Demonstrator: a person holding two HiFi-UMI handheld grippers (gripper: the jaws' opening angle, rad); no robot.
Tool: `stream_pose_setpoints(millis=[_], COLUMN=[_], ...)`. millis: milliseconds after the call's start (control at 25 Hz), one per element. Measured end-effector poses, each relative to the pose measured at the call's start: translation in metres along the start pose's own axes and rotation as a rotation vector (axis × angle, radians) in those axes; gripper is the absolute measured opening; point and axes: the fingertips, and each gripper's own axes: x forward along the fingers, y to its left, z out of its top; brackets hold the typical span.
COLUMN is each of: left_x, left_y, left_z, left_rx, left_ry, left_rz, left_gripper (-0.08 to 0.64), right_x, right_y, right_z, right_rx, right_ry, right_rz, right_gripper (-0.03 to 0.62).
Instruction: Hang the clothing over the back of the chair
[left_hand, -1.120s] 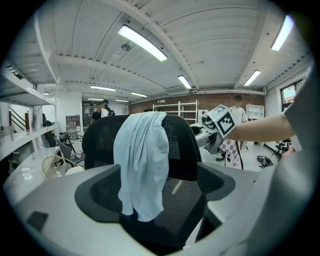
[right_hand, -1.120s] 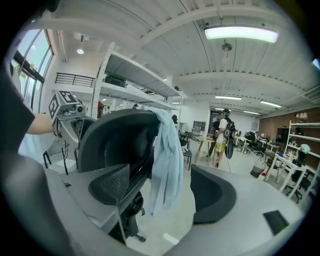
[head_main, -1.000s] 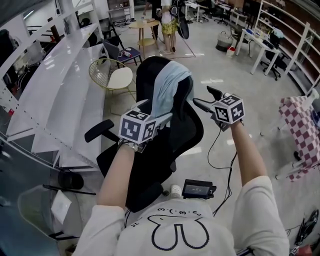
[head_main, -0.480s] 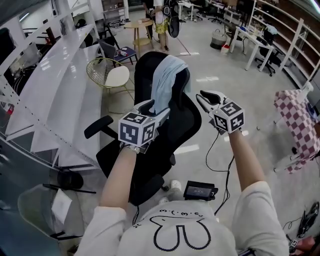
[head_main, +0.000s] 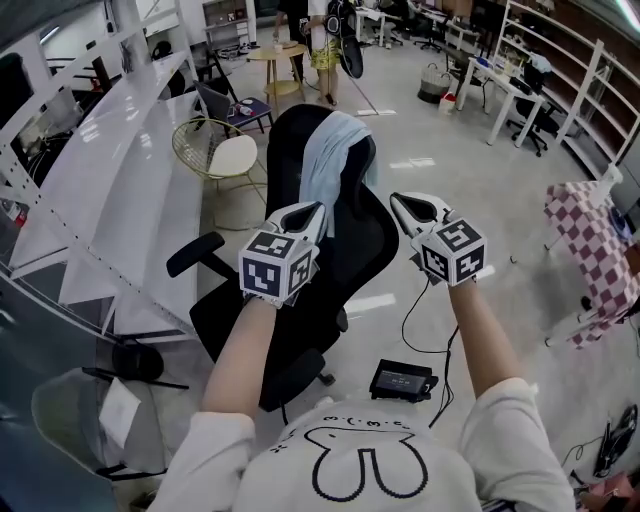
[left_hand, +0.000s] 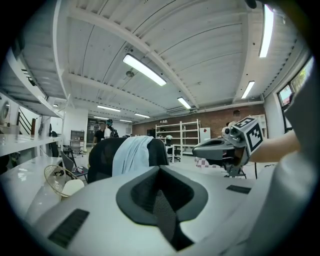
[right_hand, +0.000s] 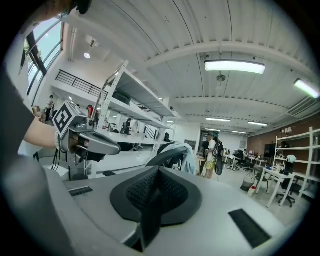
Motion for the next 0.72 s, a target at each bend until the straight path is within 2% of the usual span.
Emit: stream_pose_setpoints(millis=[160, 320, 720], left_x=[0.000, -0.006, -0.027], left_y=[-0.008, -0.020, -0.046], left_z=[0.001, 0.008, 0.011], left_rx=[0.031, 0.069, 0.059], left_ry=[-0.018, -0.056, -0.137], left_rz=[0.018, 0.032, 0.053], left_gripper=[0.008, 0.009, 0.009], right_x=[-0.011, -0.020, -0.049], right_y=[0.008, 0.017, 0.046], right_z=[0.007, 0.016, 0.016], right_rx=[0.045, 0.022, 0.018], right_ry=[-0.037, -0.058, -0.080], right_rz=[-0.001, -0.007, -0.025], right_gripper=[0.018, 0.018, 0.017])
